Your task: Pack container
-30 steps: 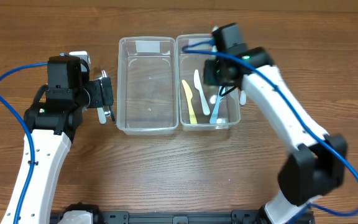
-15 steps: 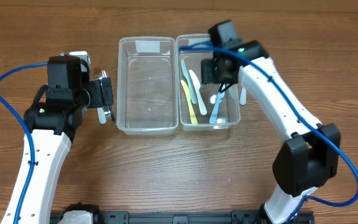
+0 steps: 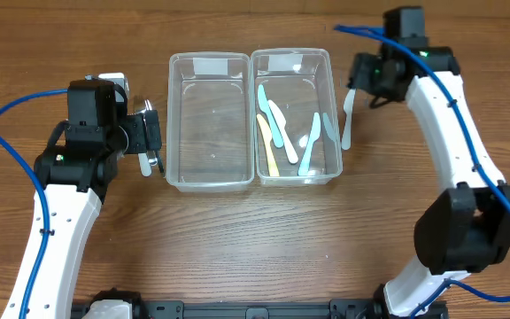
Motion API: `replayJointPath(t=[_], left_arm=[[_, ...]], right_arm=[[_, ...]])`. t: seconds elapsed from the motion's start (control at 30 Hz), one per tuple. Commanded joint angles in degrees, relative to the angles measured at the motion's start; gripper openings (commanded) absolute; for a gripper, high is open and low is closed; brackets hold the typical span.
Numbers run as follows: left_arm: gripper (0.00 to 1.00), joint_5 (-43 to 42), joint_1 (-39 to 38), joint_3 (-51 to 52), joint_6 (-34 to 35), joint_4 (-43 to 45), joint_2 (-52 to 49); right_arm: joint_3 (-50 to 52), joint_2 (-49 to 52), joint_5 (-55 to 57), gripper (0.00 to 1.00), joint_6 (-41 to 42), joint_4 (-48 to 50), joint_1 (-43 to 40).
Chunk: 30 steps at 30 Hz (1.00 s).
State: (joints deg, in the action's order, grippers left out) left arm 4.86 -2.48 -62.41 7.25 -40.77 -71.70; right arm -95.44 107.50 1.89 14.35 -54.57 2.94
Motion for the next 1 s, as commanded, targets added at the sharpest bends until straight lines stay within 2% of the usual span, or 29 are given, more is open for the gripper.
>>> replayJointPath(t=[0.0, 0.3, 0.67, 0.83, 0.97], left_arm=[[1.00, -0.9, 0.2, -1.5, -1.0, 0.1, -0.3], [1.00, -0.9, 0.2, -1.5, -1.0, 0.1, -0.3], [1.00, -0.9, 0.2, -1.5, -1.0, 0.1, -0.3], [1.00, -0.9, 0.2, -1.5, -1.0, 0.1, -0.3], [1.00, -0.9, 0.2, -1.5, -1.0, 0.1, -0.3]], right_arm=[[7.3, -0.3, -0.5, 0.70, 1.3, 3.0, -2.3], [23.1, 0.2, -1.1, 0.68, 0.5, 10.0, -2.2], [24.0, 1.4, -5.2, 0.67, -1.4, 12.4, -2.1], [24.0, 7.0, -6.2, 0.68, -6.2, 13.6, -2.1], [24.0, 10.4, -6.0, 0.67, -6.0, 13.8, -2.1]])
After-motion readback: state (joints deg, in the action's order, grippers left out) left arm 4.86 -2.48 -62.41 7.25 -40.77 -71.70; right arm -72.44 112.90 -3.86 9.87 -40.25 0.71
